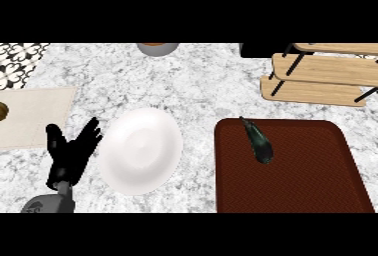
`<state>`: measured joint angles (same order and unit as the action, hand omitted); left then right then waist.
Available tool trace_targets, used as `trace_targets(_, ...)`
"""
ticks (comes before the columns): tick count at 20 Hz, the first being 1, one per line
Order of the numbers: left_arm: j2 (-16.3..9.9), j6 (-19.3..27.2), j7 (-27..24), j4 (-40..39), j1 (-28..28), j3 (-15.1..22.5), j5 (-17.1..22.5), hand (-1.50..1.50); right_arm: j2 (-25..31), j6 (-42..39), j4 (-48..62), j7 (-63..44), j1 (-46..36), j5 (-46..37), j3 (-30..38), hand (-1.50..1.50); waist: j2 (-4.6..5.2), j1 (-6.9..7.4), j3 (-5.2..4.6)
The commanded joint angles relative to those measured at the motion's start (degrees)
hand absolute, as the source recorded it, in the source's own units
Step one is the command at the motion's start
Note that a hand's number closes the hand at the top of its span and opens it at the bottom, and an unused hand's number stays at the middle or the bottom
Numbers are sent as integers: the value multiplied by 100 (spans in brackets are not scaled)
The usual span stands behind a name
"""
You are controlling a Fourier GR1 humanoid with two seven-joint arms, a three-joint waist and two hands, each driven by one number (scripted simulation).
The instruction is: Pick the pear from the tray and place it in the tiered shelf
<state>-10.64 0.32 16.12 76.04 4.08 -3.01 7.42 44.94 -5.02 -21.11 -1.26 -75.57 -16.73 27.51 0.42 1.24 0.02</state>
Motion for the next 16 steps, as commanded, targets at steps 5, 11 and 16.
trace_targets(5,-51,-69,-93,-8,-34,-47,-18,0,600,1015,71,-87,38,135,397,-150,28,39,0)
trace_targets(11,2,-8,146,431,-152,38,-10,0,1521,1137,380,-362,161,422,885,-150,34,97,10)
trace_targets(16,-20,18,185,206,42,-61,-1,0,2162,398,691,-161,637,850,1328,-150,43,23,16)
